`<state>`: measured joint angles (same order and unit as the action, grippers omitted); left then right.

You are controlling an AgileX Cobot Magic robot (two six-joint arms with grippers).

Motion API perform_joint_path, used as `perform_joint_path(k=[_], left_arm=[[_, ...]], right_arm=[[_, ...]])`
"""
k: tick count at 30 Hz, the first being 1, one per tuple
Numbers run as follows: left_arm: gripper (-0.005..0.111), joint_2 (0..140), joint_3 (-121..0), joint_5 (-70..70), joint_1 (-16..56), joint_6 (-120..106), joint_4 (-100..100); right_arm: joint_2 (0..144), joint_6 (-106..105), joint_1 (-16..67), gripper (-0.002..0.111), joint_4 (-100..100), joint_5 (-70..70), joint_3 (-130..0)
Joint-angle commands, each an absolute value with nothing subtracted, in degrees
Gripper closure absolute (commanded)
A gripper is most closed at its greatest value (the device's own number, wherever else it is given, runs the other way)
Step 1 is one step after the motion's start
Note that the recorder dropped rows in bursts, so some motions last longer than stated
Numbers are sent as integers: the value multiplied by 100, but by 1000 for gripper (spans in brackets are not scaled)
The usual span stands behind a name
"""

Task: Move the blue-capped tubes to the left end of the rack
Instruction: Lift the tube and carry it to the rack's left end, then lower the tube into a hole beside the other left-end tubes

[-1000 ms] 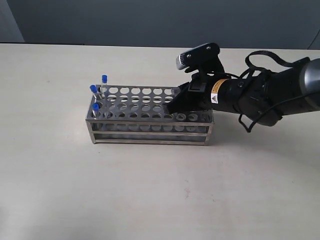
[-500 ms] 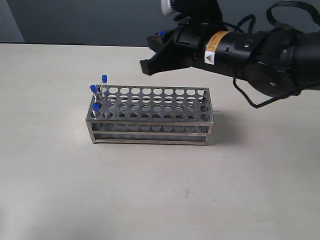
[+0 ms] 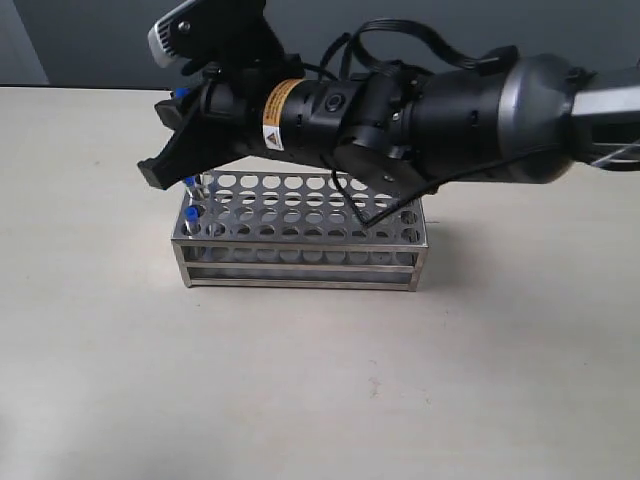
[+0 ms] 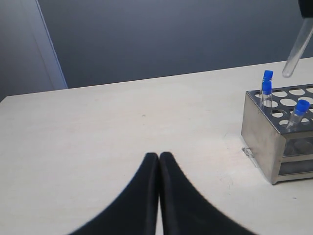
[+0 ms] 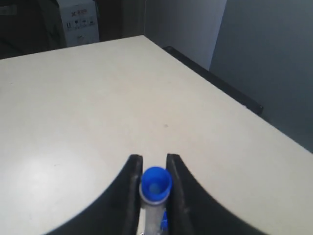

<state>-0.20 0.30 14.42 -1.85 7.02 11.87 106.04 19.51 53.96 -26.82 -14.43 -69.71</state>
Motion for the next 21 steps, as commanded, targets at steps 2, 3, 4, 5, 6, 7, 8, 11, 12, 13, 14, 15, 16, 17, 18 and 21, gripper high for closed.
perform_joint_path(k=[2, 3, 4, 5, 6, 7, 8, 11, 12, 13, 14, 15, 16, 17, 18, 21], left_arm=[[106, 0, 0, 1373, -160, 706, 1160], [106, 0, 0, 1373, -160, 706, 1160], [106, 0, 0, 1373, -160, 706, 1160], [106, 0, 0, 1373, -160, 706, 1160], [106, 0, 0, 1373, -160, 706, 1160], [106, 0, 0, 1373, -160, 706, 1160], [106, 0, 0, 1373, -160, 706, 1160], [106, 0, 0, 1373, -160, 706, 1160], [106, 0, 0, 1373, -160, 706, 1160], [106, 0, 0, 1373, -160, 706, 1160], [106, 0, 0, 1373, -160, 706, 1160], [106, 0, 0, 1373, -160, 706, 1160], [106, 0, 0, 1373, -160, 706, 1160], [106, 0, 0, 1373, -160, 706, 1160], [106, 0, 0, 1373, -160, 706, 1160], [106, 0, 0, 1373, -160, 706, 1160]], right_arm=[[10870, 1948, 5496, 108, -2716, -1128, -7113], [10883, 1948, 5512, 108, -2716, -1128, -7113], [10920, 1948, 5539, 108, -2716, -1117, -7113], [10938, 1948, 5540, 108, -2716, -1116, -7113], [10949, 1974, 5565, 108, -2716, -1128, -7113], [10960, 1974, 5577, 108, -2716, -1128, -7113], [10971, 1974, 5592, 108, -2716, -1117, -7113], [11027, 1974, 5603, 108, -2716, -1195, -7113], [11055, 1974, 5603, 108, -2716, -1237, -7113], [11089, 1974, 5603, 108, -2716, -1262, -7113], [11116, 1953, 5603, 108, -2716, -1262, -7113], [11143, 1942, 5603, 108, -2716, -1262, -7113], [11156, 1897, 5603, 108, -2716, -1252, -7113], [11170, 1857, 5603, 108, -2716, -1225, -7113], [11170, 1818, 5603, 108, -2716, -1214, -7113], [11182, 1803, 5603, 108, -2802, -1225, -7113]])
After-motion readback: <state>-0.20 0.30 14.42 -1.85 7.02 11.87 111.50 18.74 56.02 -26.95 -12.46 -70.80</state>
